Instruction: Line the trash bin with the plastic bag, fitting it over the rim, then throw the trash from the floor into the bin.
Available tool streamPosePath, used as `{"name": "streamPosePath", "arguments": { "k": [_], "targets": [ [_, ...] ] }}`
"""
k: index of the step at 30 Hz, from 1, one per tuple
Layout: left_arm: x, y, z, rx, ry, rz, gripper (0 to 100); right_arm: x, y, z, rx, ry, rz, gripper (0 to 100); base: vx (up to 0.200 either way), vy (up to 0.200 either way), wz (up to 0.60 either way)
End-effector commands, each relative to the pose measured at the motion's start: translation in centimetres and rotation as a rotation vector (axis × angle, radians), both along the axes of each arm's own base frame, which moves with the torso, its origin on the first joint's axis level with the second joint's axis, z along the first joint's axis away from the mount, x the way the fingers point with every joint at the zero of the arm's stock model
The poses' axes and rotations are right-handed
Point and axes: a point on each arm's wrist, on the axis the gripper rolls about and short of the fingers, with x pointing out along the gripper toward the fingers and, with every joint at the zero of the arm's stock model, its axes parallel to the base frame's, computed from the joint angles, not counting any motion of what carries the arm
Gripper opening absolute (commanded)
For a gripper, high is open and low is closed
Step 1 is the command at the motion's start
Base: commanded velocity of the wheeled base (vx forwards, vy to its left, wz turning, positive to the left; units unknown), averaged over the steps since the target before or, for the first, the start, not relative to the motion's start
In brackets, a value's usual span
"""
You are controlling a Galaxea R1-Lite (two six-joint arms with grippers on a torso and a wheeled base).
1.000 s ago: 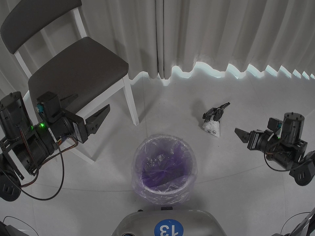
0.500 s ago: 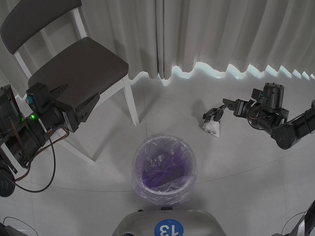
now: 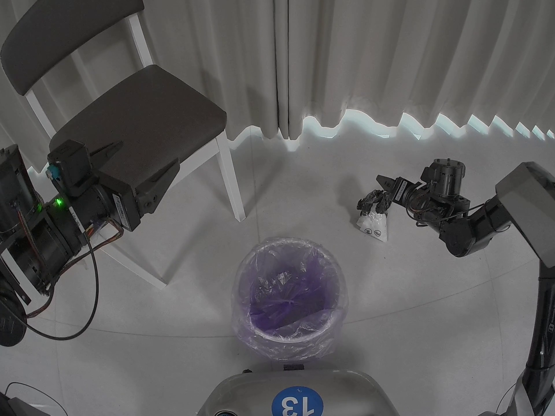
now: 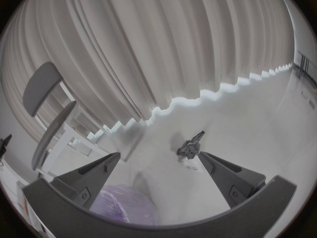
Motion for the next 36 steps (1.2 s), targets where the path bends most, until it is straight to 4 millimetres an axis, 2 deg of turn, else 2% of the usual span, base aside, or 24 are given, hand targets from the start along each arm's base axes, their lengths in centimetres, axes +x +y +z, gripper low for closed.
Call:
{"name": "streamPosePath", "arguments": {
  "k": [1,9,14,18,24,36],
  "targets": [
    [-0.2,0.0,-0.4,0.007,0.011,-0.004,100,3.0,-0.2,-5.0,-0.001,0.051,-0.058,100,0.0,0.0,0.0],
    [0.8,-1.6,-0.5,-0.041,-0.089,-0.049,100,3.8,-1.5,-6.2,-0.004,0.064,-0.09,100,0.0,0.0,0.0],
    [2.1,-1.9,-1.4,-0.034,-0.064,-0.034,100,3.9,-1.7,-6.5,-0.004,0.069,-0.093,100,0.04,0.0,0.0],
    [2.0,-1.7,-1.2,-0.038,-0.075,-0.031,100,4.0,-1.9,-6.5,-0.004,0.067,-0.098,100,0.2,0.0,0.0],
    [1.9,-1.7,-1.0,-0.039,-0.087,-0.029,100,4.5,-1.8,-7.3,-0.005,0.069,-0.101,100,0.0,0.0,0.0],
    [1.7,-1.6,-1.1,-0.035,-0.087,-0.03,100,6.6,-1.8,-10.7,-0.016,0.072,-0.16,100,0.0,0.0,0.0]
  ]
}}
